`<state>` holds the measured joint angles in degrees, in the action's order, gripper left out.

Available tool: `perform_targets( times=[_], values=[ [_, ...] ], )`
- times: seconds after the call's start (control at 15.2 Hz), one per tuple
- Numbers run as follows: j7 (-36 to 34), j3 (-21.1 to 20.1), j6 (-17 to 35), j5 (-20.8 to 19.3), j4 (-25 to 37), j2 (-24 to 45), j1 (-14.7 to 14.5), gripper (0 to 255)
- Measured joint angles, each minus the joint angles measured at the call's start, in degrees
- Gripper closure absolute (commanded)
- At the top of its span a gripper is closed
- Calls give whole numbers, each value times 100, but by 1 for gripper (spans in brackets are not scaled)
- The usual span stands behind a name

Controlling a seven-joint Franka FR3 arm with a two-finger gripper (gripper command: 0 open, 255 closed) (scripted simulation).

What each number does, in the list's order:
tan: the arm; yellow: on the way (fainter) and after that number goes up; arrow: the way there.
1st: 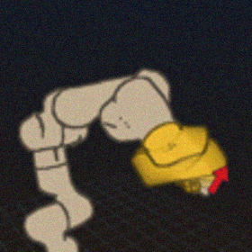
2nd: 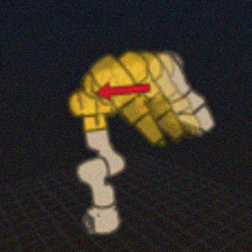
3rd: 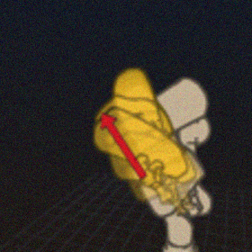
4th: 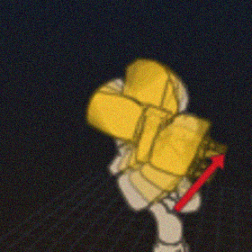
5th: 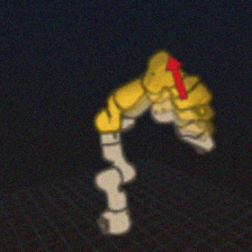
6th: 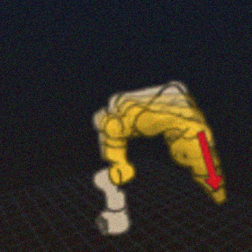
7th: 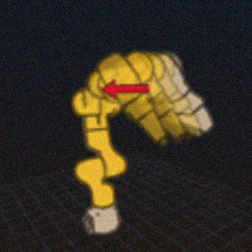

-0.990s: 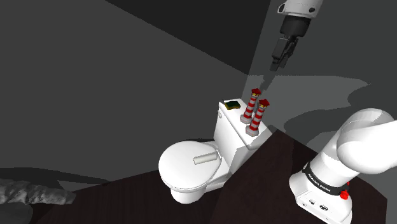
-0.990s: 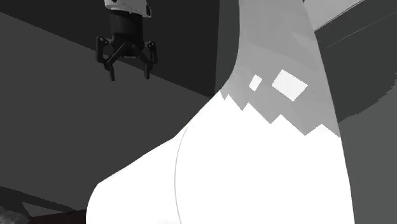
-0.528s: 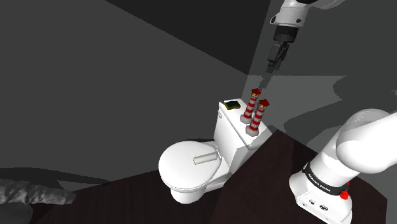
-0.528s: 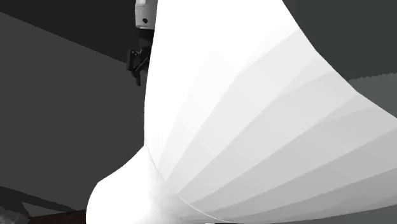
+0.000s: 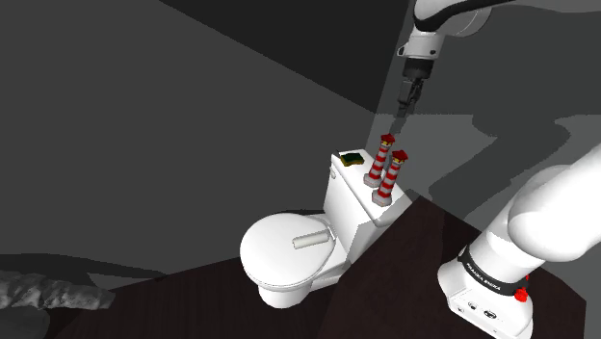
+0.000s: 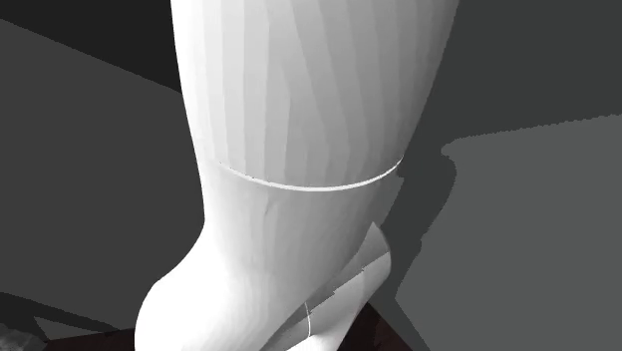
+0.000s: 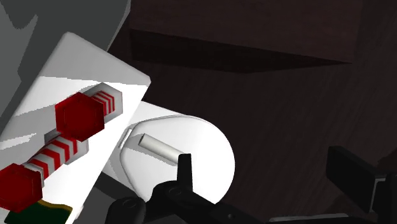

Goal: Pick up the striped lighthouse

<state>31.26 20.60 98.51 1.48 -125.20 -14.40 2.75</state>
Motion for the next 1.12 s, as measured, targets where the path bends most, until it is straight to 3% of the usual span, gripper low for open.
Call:
perform_targets(
  times=[0.59,1.12],
  values=[
    [1380,505,113,528,1415,2231,296,0],
    [2288,462,-183,1059,3177,4310,945,0]
  ],
)
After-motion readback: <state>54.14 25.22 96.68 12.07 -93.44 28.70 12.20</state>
